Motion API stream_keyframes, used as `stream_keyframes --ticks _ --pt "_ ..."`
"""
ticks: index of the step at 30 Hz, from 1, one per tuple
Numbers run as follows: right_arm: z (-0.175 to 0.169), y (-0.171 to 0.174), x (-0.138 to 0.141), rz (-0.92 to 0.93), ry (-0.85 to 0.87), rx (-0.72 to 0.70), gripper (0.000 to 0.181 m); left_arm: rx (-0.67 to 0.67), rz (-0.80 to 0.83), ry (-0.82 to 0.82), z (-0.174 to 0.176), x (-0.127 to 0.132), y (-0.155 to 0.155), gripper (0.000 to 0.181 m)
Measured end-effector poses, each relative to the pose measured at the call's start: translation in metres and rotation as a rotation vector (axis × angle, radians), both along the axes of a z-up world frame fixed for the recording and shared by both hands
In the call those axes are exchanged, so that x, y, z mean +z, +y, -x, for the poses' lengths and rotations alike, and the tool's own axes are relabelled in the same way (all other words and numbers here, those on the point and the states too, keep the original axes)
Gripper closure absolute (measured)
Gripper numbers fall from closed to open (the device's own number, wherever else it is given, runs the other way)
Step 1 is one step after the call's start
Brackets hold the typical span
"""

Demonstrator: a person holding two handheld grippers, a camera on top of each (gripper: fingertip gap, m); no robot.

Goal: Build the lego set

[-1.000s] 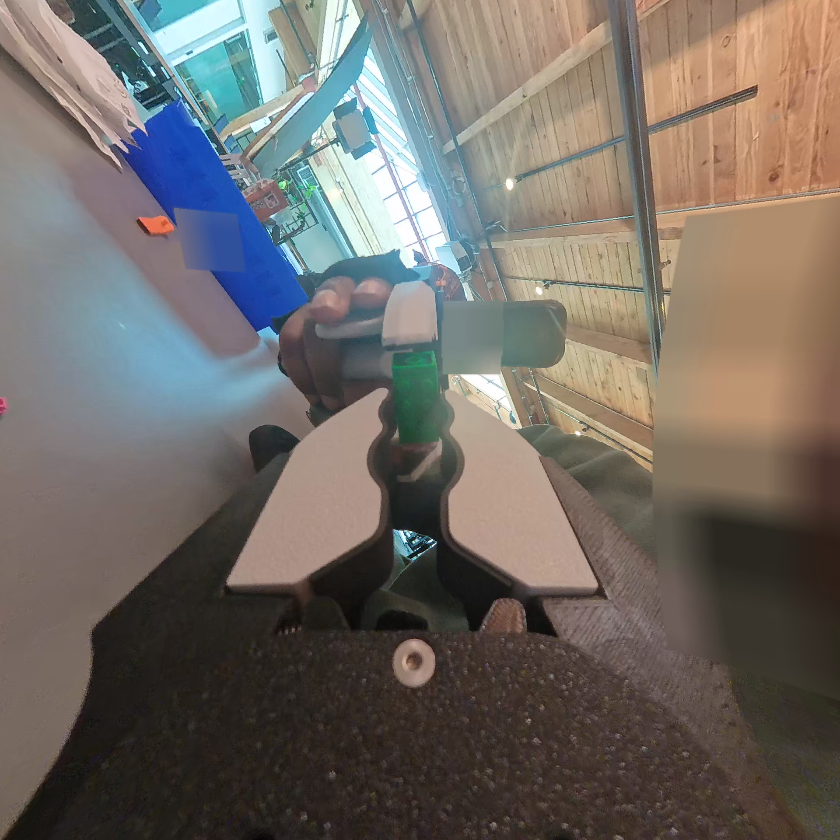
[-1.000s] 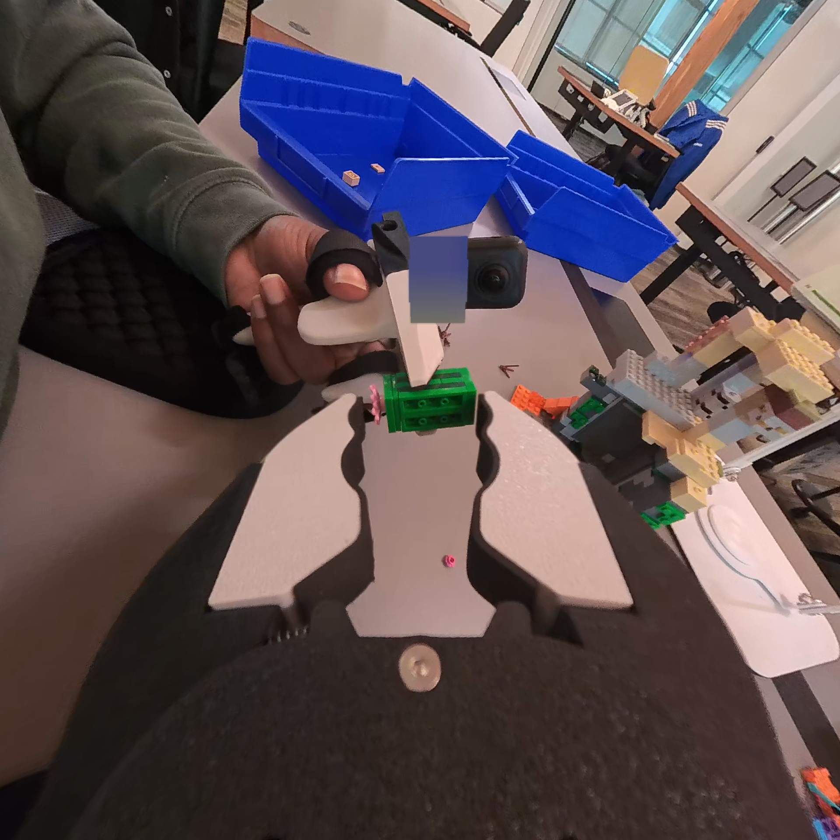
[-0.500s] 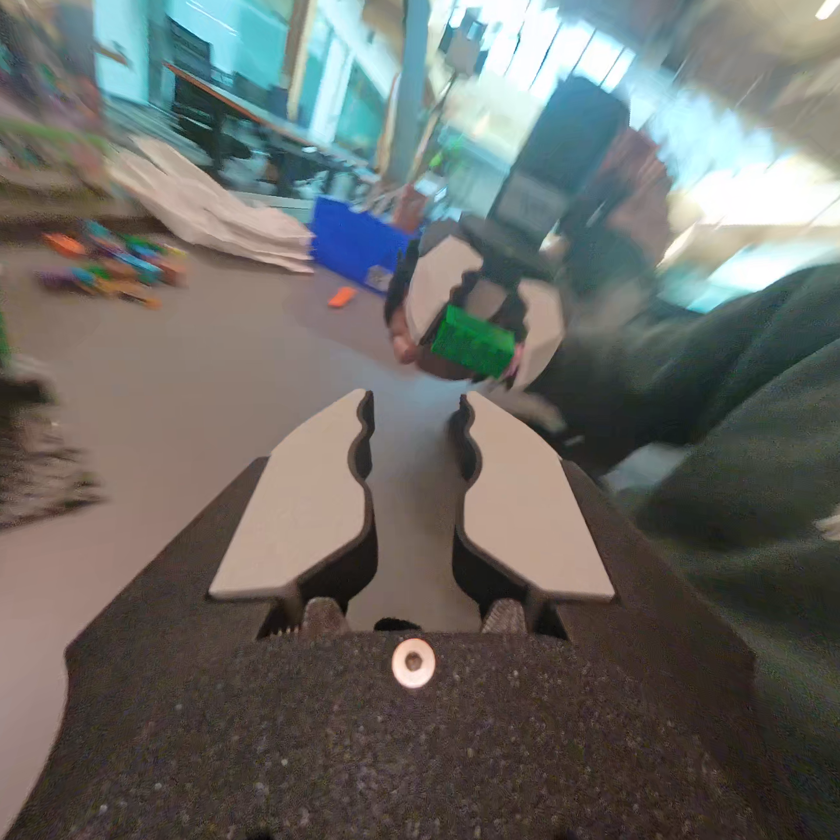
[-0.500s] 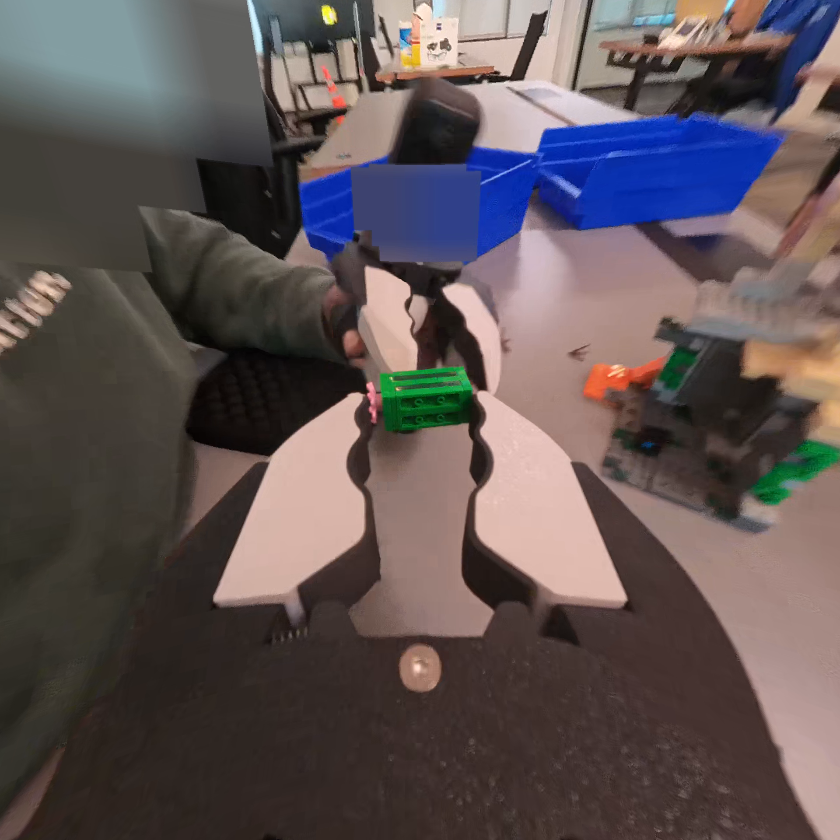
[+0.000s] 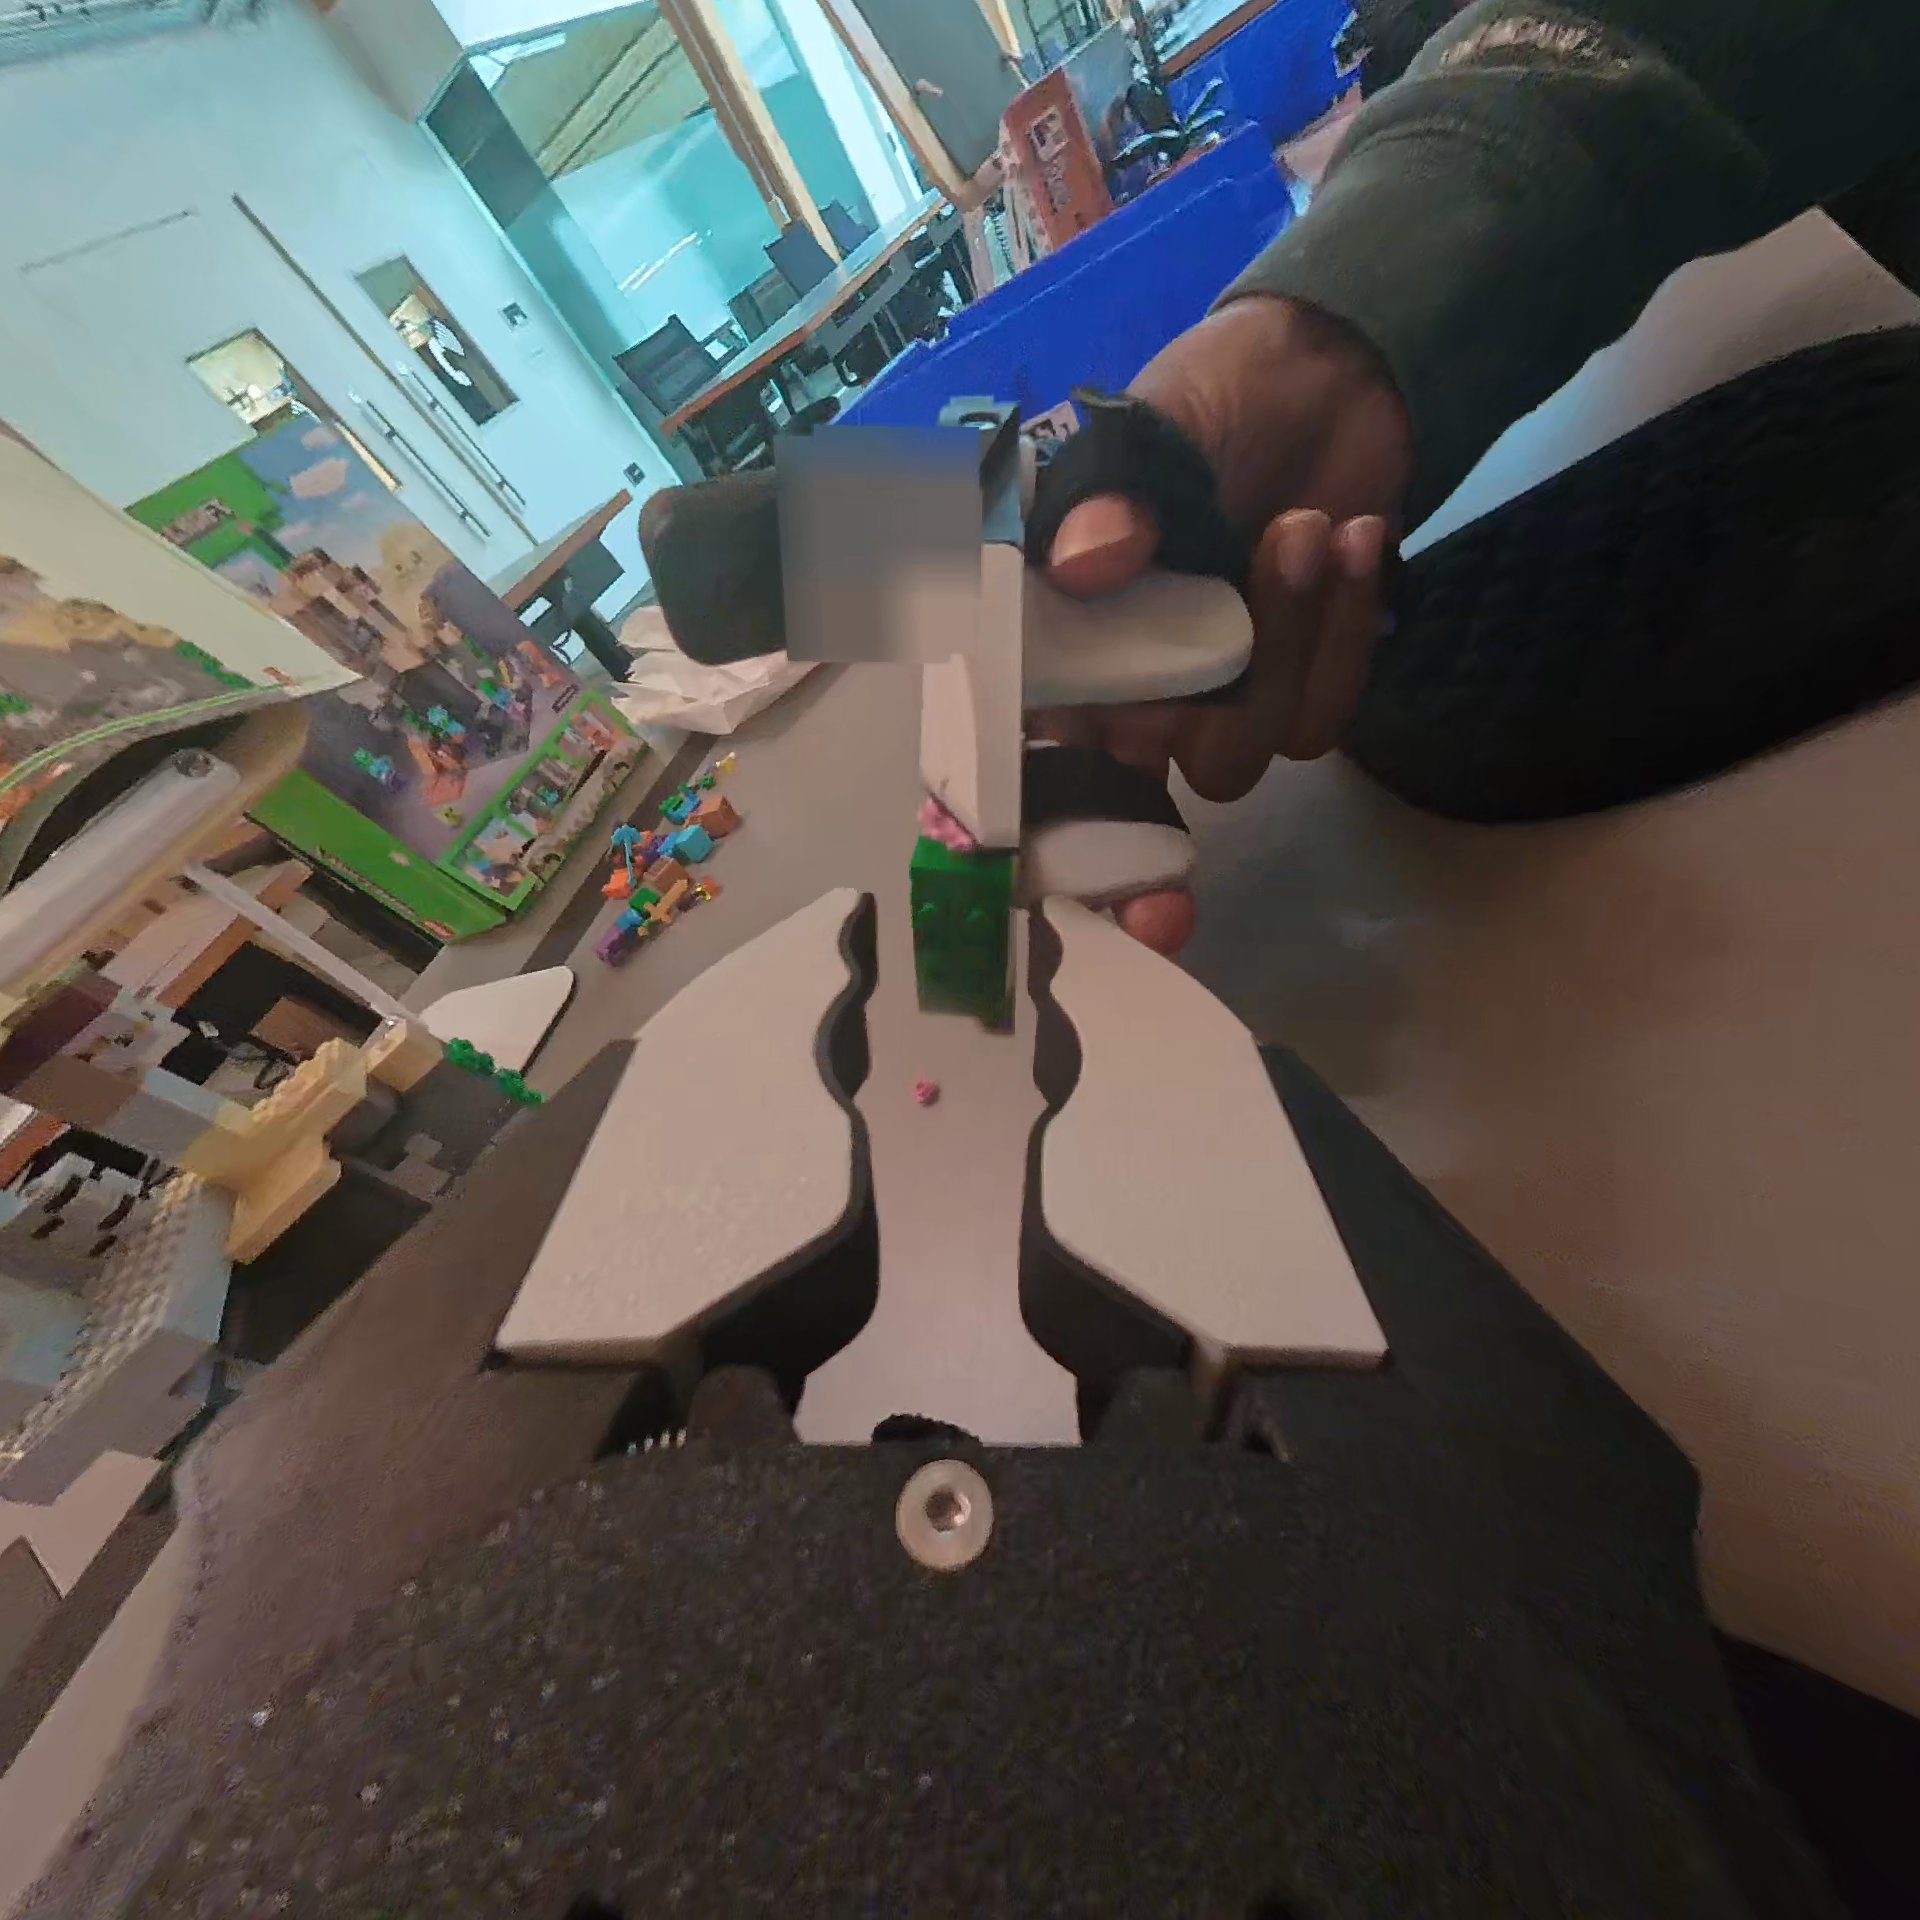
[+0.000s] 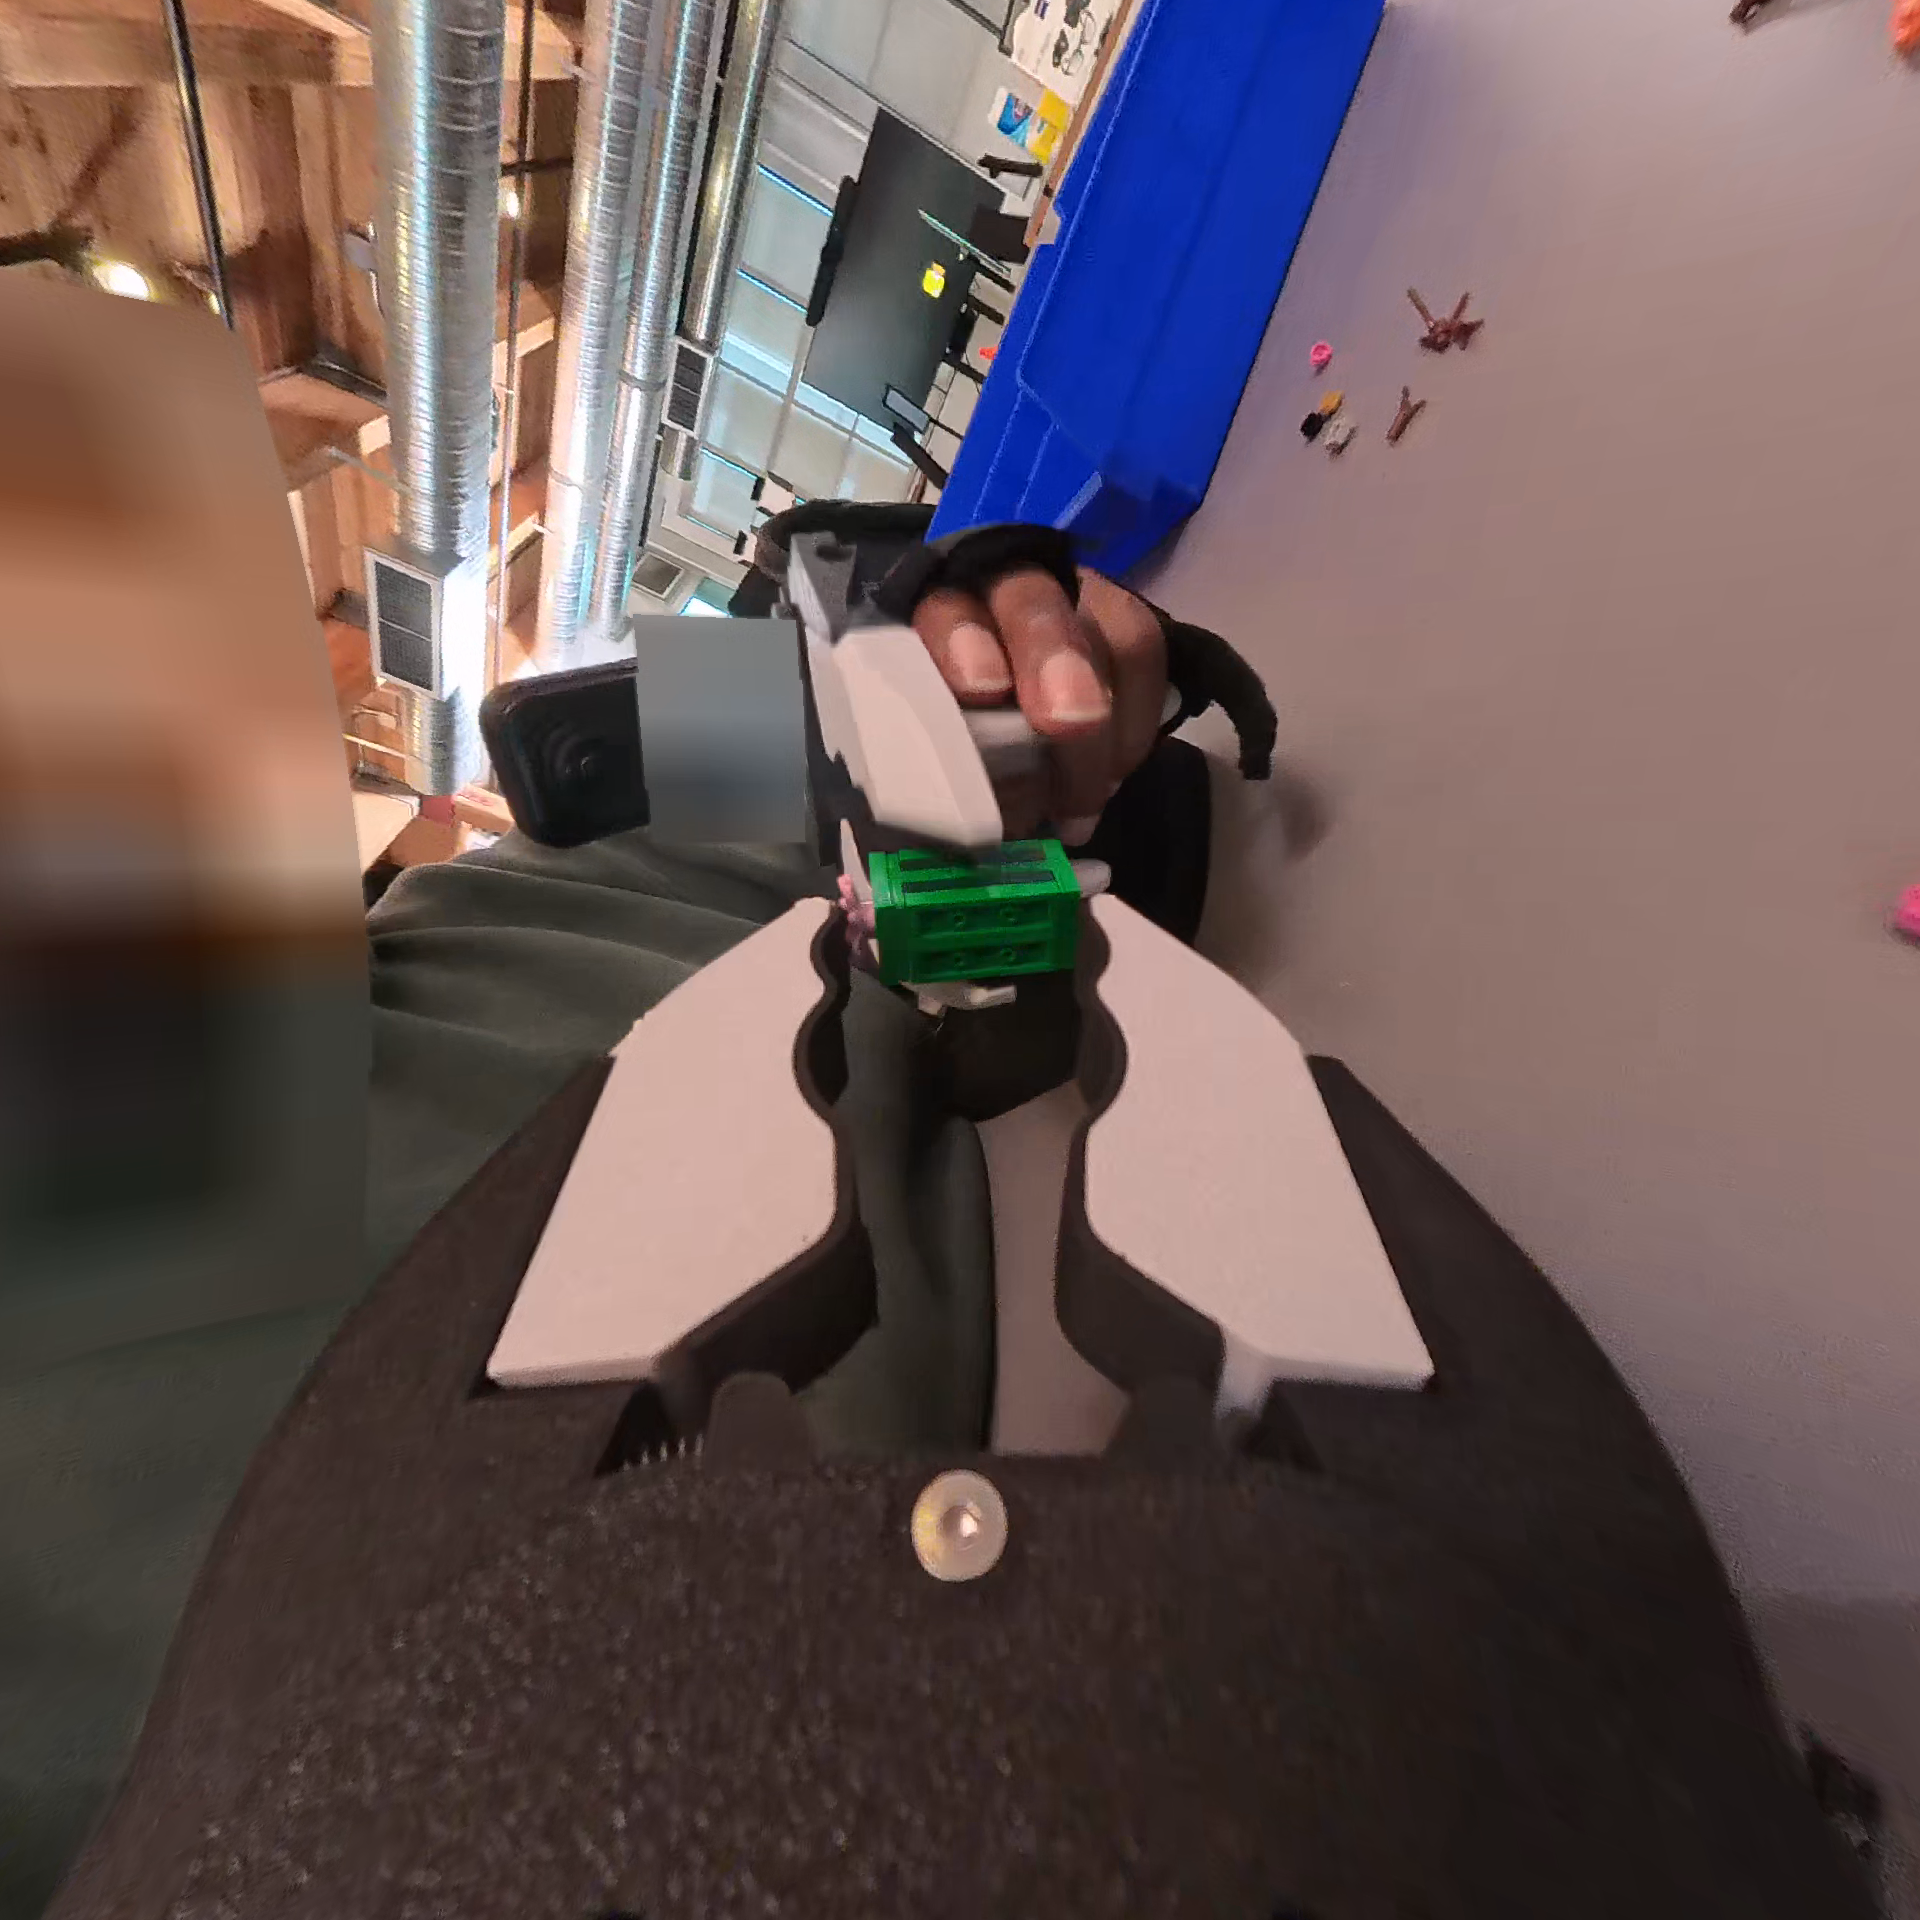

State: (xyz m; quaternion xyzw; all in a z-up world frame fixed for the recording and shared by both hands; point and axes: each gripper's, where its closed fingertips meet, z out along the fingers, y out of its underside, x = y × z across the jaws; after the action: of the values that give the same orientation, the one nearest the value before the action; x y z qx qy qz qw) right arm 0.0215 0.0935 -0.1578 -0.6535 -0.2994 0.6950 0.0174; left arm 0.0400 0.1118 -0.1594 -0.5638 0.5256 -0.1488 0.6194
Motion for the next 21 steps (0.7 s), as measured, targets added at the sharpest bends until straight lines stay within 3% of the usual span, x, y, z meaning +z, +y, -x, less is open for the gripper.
stream_keyframes --ticks 1,6,9,12,15,21 --pt "0.001 -0.001 -0.001 0.005 -0.004 0.004 0.14 -0.012 0.0 0.016 -0.001 -0.003 -0.002 0.163" --pt "-0.001 0.005 0.0 -0.087 -0.009 0.025 0.138 -0.015 0.076 -0.021 0.001 -0.002 -0.001 0.164" --pt "-0.014 0.029 -0.009 -0.447 -0.118 0.039 0.136 0.019 0.247 -0.08 0.008 -0.008 0.01 0.164" --pt "-0.024 0.058 -0.027 -0.833 -0.296 0.08 0.145 0.086 0.413 -0.139 0.019 -0.017 0.024 0.164" --pt "-0.027 0.077 -0.055 -1.072 -0.474 0.176 0.154 0.141 0.519 -0.153 0.027 -0.028 0.034 0.164" --pt "-0.015 0.086 -0.082 -1.099 -0.541 0.234 0.161 0.156 0.577 -0.149 0.03 -0.037 0.036 0.164"
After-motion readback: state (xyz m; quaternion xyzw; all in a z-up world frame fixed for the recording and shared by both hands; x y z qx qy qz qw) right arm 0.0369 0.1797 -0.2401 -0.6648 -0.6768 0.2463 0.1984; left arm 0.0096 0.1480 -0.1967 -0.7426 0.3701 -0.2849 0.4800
